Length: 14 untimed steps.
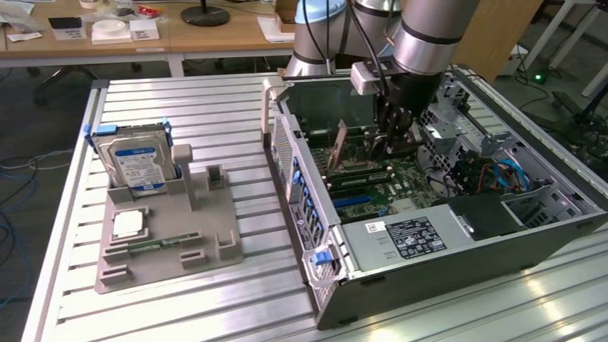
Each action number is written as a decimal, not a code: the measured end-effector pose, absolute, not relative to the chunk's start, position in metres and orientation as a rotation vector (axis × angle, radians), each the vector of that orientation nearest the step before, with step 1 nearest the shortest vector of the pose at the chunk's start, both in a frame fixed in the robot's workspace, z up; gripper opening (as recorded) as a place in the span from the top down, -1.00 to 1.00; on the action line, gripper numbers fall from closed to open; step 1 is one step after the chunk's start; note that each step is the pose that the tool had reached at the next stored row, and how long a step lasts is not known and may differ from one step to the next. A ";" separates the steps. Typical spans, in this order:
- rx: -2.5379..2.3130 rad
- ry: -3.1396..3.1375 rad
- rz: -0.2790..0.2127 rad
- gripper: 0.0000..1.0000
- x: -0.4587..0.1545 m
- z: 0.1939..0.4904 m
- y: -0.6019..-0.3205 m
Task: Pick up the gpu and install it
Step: 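Insert the gpu into the slot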
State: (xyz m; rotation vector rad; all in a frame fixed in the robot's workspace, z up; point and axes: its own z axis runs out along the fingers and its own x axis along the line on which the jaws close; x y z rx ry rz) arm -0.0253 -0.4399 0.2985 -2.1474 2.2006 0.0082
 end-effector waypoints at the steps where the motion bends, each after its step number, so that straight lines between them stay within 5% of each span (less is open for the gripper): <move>1: -2.147 2.201 0.008 0.44 -0.026 0.297 -0.440; 14: -2.122 2.228 0.004 0.44 -0.039 0.285 -0.447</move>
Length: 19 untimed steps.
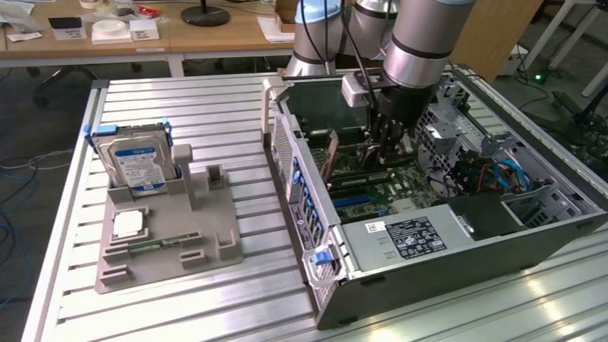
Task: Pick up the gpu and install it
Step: 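Insert the gpu into the slot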
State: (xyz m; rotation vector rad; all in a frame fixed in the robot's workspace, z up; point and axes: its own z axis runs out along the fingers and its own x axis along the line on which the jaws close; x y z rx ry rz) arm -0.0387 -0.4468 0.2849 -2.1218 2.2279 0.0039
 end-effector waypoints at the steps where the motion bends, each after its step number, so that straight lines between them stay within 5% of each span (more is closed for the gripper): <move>1: -2.122 2.228 0.004 0.44 -0.039 0.284 -0.447; 19: -2.107 2.243 0.002 0.44 -0.050 0.259 -0.458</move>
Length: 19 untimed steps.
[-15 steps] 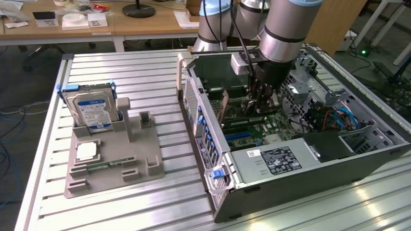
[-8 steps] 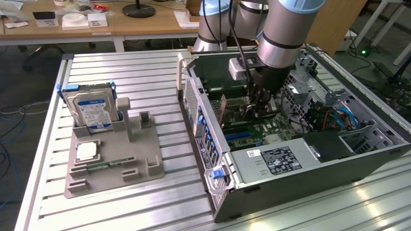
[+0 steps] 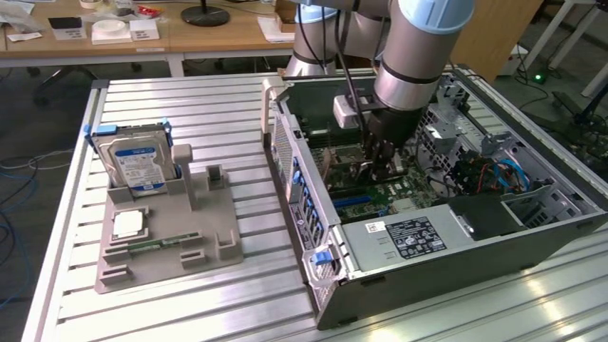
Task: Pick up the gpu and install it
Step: 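Insert the gpu into the slot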
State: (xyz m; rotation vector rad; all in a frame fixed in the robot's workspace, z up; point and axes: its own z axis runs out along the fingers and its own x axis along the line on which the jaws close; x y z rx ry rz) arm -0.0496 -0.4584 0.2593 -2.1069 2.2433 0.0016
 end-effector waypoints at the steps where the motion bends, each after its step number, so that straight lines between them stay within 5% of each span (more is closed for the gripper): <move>1: -2.107 2.243 0.002 0.44 -0.050 0.258 -0.459; 19: -2.136 2.216 0.002 0.44 -0.056 0.246 -0.461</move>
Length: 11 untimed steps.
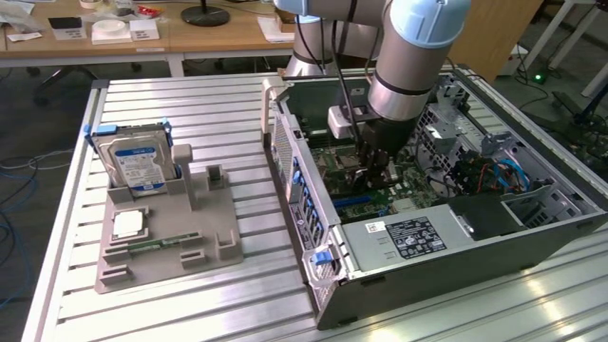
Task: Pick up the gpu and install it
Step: 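Insert the gpu into the slot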
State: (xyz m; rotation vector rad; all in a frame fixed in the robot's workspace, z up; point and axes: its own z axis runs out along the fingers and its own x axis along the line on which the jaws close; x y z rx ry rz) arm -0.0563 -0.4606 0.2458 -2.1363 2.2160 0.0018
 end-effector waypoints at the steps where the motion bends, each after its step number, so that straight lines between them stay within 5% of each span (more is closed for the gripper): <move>1: -2.136 2.216 0.002 0.44 -0.057 0.245 -0.461; 11: -2.137 2.216 0.002 0.44 -0.061 0.239 -0.461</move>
